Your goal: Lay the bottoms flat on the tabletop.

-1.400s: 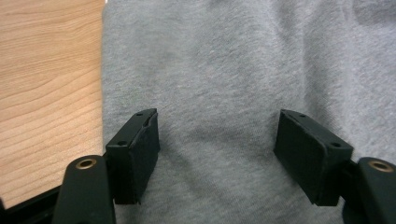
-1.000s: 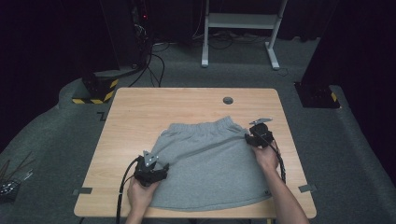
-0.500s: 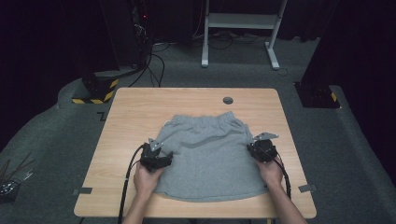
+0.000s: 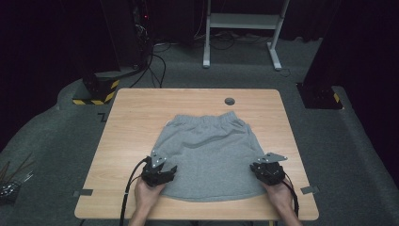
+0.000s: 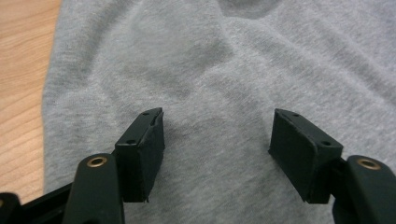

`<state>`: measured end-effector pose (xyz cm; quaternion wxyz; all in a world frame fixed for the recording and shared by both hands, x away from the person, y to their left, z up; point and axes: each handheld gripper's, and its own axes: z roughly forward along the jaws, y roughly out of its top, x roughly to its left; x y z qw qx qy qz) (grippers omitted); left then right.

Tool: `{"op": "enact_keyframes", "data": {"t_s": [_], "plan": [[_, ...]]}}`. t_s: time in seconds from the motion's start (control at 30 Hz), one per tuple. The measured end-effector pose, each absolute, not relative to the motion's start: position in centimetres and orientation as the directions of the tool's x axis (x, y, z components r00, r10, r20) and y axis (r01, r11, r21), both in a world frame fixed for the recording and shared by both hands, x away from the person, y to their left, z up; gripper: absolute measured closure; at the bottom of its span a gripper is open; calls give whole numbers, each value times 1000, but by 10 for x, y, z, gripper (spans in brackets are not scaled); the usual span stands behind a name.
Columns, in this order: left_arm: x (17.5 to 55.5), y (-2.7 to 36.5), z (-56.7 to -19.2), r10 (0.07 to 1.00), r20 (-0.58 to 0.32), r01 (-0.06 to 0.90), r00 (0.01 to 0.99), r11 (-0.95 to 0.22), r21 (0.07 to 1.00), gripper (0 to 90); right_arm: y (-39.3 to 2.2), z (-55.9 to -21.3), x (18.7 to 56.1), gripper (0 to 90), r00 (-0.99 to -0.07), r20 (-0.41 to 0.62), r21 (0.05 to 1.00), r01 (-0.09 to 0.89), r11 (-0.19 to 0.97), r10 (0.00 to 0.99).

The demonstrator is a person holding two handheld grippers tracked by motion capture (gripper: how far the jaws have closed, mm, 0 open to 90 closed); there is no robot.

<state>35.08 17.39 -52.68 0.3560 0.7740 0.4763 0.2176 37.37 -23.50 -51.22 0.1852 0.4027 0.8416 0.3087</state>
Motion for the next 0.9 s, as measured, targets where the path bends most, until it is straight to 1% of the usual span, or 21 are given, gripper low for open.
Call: {"op": "enact_keyframes", "data": {"t_s": [0.03,0.1,0.2,0.27,0.3,0.33,0.37,0.4,0.43,0.47,0.53,0.57,0.63,0.7,0.77,0.8,0.83,0.87,0.9], "plan": [[350,173,-527,893,4,582,451,-297,757,346,-231,-511,374,889,-617,-75,660,558,503,783],[350,173,-527,892,0,583,452,-296,757,341,-218,-505,370,897,-670,-98,668,504,548,736],[350,173,-527,893,1,583,451,-295,757,337,-204,-494,362,896,-714,-92,694,454,559,694],[350,173,-527,893,1,583,450,-295,757,337,-196,-493,356,892,-736,-91,689,439,576,670],[350,172,-527,893,1,584,450,-295,757,336,-194,-497,355,884,-746,-89,673,443,593,660],[350,172,-527,893,0,584,450,-295,756,336,-194,-503,356,863,-753,-68,645,467,605,654],[350,172,-527,893,1,584,450,-295,756,335,-197,-507,356,817,-754,-43,656,474,588,656],[350,172,-527,893,1,584,450,-295,756,335,-202,-506,356,746,-740,-22,669,489,560,672],[350,172,-527,893,1,584,450,-295,756,335,-207,-503,357,712,-718,-17,688,497,529,696],[350,172,-527,893,0,585,450,-294,756,334,-213,-498,359,697,-695,-17,708,499,500,719],[350,172,-527,893,0,585,449,-294,756,334,-225,-489,371,702,-627,-20,742,513,432,779],[350,172,-527,894,0,585,449,-294,756,334,-229,-488,377,706,-600,-32,741,523,422,799],[350,172,-527,894,1,585,448,-294,755,333,-238,-489,398,707,-532,-19,719,581,381,847],[350,172,-527,894,1,586,447,-294,756,333,-240,-493,416,666,-491,3,693,629,352,871],[350,172,-527,895,1,586,447,-293,755,333,-233,-499,430,619,-481,2,664,656,358,877],[350,172,-527,895,1,586,446,-293,756,333,-230,-501,434,627,-481,-7,650,664,369,877],[350,172,-527,895,1,586,447,-293,756,333,-227,-505,439,667,-479,-10,627,681,379,878],[350,172,-527,895,1,586,446,-293,755,332,-225,-507,441,769,-487,2,632,677,376,873],[350,172,-527,895,1,586,446,-293,756,332,-223,-507,442,833,-501,0,629,673,390,865]]}}
